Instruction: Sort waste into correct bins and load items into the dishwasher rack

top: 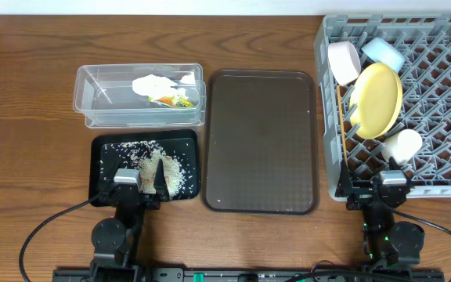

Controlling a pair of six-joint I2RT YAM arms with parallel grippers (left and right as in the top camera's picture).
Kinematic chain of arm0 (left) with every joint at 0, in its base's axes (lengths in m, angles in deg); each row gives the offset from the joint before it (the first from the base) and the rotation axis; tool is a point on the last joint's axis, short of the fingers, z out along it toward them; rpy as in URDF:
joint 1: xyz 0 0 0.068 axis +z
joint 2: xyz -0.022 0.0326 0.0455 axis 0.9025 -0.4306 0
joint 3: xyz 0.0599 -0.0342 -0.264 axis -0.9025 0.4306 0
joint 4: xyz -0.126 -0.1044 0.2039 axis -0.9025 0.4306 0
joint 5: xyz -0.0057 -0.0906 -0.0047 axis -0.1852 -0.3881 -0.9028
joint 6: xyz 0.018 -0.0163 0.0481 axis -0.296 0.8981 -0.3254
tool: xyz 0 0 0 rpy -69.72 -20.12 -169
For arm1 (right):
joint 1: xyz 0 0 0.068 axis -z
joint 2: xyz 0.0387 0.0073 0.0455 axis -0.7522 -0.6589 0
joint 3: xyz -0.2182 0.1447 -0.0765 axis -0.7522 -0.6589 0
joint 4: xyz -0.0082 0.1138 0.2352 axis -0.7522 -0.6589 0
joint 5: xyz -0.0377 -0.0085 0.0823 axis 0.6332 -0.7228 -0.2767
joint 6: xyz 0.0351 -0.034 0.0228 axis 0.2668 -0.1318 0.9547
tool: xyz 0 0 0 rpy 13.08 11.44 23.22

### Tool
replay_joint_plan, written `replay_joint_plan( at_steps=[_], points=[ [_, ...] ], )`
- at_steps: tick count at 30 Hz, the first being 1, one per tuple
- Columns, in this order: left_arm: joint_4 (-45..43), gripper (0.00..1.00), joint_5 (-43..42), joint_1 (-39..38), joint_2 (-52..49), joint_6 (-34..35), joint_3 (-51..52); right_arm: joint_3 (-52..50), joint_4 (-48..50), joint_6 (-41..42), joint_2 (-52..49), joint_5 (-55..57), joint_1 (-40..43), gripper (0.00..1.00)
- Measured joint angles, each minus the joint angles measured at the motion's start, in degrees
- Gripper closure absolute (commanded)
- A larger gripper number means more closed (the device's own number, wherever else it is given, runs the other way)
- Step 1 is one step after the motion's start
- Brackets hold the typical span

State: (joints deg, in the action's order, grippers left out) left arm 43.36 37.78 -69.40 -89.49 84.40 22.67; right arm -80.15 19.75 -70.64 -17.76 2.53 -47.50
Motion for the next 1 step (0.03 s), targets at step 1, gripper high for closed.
replay_joint_plan(
  at_steps=[1],
  points=[
    [0.0, 0.10, 0.0, 0.0, 0.0, 0.0, 0.0, 0.0, 0.0, 0.0, 0.0, 0.0, 0.0, 0.01]
  ],
)
